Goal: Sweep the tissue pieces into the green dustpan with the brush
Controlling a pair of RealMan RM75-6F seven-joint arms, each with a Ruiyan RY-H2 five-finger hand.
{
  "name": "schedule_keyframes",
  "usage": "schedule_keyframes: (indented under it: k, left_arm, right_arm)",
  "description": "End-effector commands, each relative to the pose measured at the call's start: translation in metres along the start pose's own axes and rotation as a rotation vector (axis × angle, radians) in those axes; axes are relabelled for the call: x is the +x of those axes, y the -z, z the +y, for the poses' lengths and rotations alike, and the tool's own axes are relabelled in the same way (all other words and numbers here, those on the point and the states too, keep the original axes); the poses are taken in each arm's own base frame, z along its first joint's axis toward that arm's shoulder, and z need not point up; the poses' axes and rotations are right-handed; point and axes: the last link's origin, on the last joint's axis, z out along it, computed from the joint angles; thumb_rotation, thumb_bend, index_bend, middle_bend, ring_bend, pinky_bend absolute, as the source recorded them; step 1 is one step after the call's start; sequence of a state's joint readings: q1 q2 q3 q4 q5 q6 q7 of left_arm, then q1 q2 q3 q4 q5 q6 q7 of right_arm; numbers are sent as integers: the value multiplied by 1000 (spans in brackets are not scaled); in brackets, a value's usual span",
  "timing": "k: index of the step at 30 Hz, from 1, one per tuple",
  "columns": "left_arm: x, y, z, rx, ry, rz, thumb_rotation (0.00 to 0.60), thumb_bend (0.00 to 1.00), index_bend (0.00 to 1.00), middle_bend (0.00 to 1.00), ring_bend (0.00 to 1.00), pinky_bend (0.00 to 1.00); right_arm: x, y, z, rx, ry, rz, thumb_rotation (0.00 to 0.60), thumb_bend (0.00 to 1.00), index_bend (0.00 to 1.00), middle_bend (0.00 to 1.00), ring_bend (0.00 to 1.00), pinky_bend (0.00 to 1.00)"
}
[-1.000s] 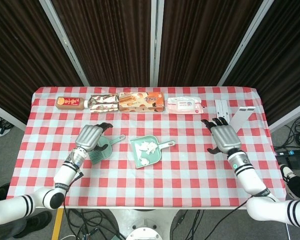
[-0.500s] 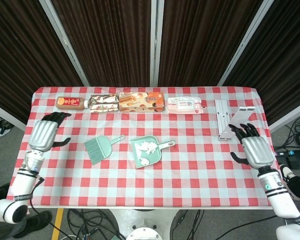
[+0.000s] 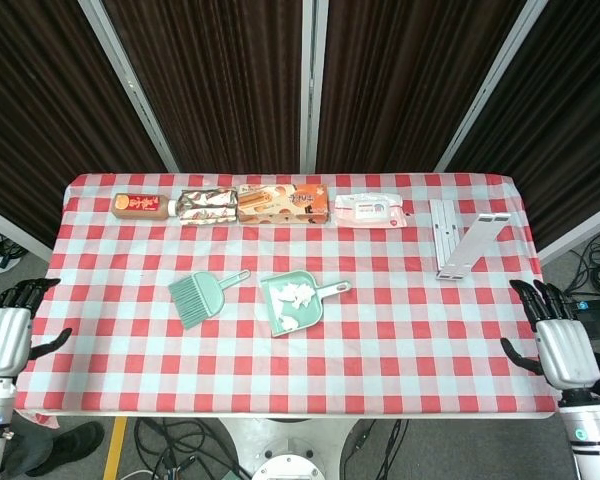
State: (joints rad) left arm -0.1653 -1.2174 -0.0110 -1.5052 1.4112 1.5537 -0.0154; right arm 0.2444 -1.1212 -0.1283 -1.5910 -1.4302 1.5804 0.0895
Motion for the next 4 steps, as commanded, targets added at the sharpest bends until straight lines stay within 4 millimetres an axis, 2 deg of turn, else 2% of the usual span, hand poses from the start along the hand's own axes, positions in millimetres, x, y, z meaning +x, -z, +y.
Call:
schedule_keyframes:
  k: [1,4]
  left_arm:
    - [1,10,2,-5,-11,-11,600,178,219,221,184,257]
    - [1,15,5,-5,-2,-22,600,178,219,221,184,256]
  right_arm:
    - [-2,15,3,-9,-19,24,600,216,0,80,0,0]
    - [-3,22,5,-21,-20,34,600,216,0,81,0,0]
